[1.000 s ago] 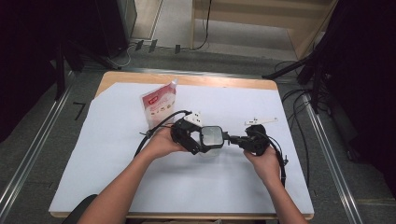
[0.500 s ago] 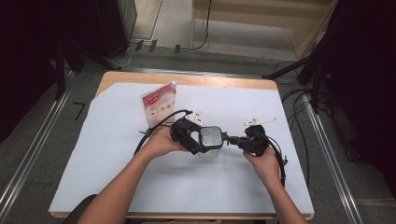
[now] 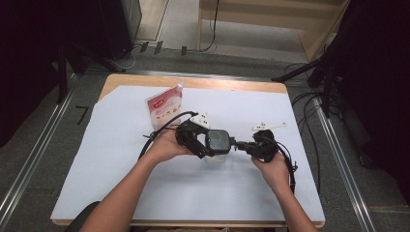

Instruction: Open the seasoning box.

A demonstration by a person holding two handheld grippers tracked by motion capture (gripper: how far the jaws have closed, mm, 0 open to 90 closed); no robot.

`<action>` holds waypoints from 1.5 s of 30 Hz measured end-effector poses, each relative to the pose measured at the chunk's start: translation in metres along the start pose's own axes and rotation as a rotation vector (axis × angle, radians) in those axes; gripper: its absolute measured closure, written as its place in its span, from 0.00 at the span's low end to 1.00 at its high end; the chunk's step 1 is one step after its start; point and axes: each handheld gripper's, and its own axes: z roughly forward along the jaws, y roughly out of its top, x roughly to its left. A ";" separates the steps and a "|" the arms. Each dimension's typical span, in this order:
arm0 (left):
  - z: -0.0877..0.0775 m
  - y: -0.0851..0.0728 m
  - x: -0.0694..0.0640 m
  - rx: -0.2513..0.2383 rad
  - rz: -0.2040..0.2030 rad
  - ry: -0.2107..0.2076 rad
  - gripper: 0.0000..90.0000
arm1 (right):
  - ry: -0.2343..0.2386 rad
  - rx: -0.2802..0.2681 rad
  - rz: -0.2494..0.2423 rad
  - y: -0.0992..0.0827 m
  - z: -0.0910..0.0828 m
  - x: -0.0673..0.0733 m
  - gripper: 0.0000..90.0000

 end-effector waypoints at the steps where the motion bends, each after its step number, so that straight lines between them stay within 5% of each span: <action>1: 0.000 0.001 0.000 0.001 0.004 -0.001 0.18 | 0.000 0.000 -0.001 0.000 0.000 0.000 1.00; 21: -0.007 0.013 -0.004 0.020 0.005 0.014 0.17 | 0.004 0.003 -0.004 0.000 -0.001 0.002 1.00; 23: -0.010 0.015 -0.004 -0.017 0.006 -0.032 0.28 | 0.006 0.003 -0.005 0.000 -0.001 0.001 1.00; 24: -0.011 0.016 -0.006 -0.030 0.011 -0.021 0.31 | 0.006 0.004 -0.005 0.000 -0.001 0.002 1.00; 28: -0.011 0.019 -0.008 -0.015 0.016 -0.033 0.35 | 0.009 0.007 -0.005 0.000 -0.001 0.002 1.00; 39: -0.014 0.029 -0.015 -0.013 0.011 -0.097 0.66 | 0.009 0.003 -0.006 -0.001 -0.001 0.002 1.00; 45: -0.015 0.034 -0.018 -0.003 0.025 -0.094 0.73 | 0.013 0.003 -0.007 -0.001 -0.001 0.002 1.00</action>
